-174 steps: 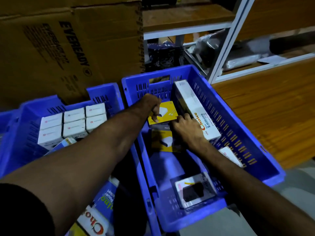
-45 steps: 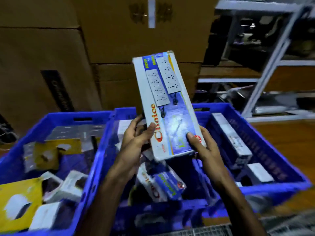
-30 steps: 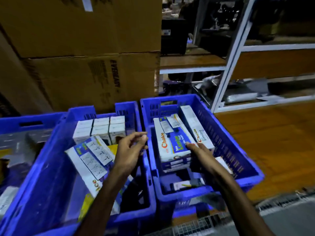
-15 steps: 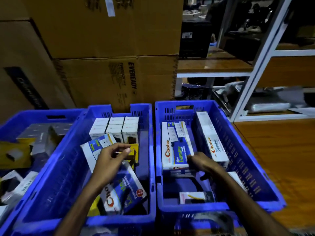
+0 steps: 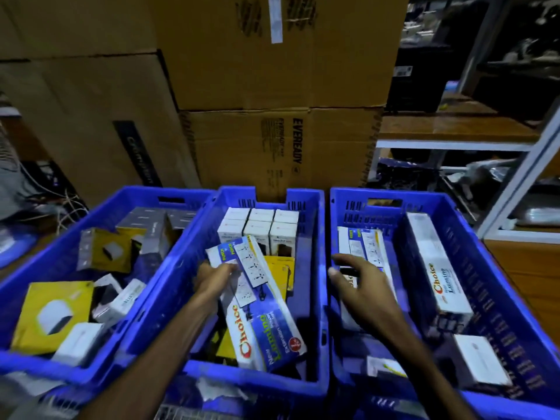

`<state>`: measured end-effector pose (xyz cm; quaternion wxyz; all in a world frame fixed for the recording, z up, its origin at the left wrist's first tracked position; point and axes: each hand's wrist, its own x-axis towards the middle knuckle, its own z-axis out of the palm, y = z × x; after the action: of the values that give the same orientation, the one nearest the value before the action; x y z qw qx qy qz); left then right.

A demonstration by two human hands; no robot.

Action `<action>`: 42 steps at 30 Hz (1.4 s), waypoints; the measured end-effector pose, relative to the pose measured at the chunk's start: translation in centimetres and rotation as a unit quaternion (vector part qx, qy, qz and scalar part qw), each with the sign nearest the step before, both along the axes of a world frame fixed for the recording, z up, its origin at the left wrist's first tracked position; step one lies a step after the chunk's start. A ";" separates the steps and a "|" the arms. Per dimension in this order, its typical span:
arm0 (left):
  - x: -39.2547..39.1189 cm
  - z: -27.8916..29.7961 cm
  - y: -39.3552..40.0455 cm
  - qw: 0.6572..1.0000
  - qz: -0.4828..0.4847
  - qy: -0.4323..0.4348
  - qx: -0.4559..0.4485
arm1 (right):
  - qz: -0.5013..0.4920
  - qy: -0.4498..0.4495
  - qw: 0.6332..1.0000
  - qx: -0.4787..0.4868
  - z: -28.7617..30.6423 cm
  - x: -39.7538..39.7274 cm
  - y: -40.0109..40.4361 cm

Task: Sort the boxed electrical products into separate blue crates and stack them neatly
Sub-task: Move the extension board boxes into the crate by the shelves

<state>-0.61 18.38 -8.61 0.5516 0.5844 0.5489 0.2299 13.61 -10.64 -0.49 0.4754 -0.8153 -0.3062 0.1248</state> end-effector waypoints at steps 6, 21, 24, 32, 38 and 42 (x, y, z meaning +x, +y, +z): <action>-0.2 1.8 -2.8 0.984 -0.035 -0.015 -0.172 | 0.089 -0.027 0.996 -0.005 0.4 -4.2 3.2; -3.7 10.8 -1.3 0.942 -0.073 -0.319 -0.080 | 0.071 -0.028 0.996 0.035 0.6 -4.6 4.7; -3.5 13.3 -0.3 0.915 -0.132 -0.366 -0.108 | 0.086 0.005 0.996 0.030 0.8 -5.1 4.8; -1.5 16.3 -0.1 0.875 -0.231 -0.405 -0.135 | 0.018 0.128 0.968 0.213 3.3 -8.2 4.5; -1.9 13.1 -2.3 0.896 -0.286 -0.306 -0.146 | -0.142 0.217 0.925 0.276 2.4 -7.4 1.2; -1.1 11.0 -4.8 0.896 -0.338 -0.261 -0.119 | -0.211 0.243 0.904 0.282 1.7 -6.1 -2.2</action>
<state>-1.66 13.55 2.42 0.7848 0.5839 0.1782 0.1065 7.56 -12.87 1.22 0.7601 -0.6373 -0.0246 0.1248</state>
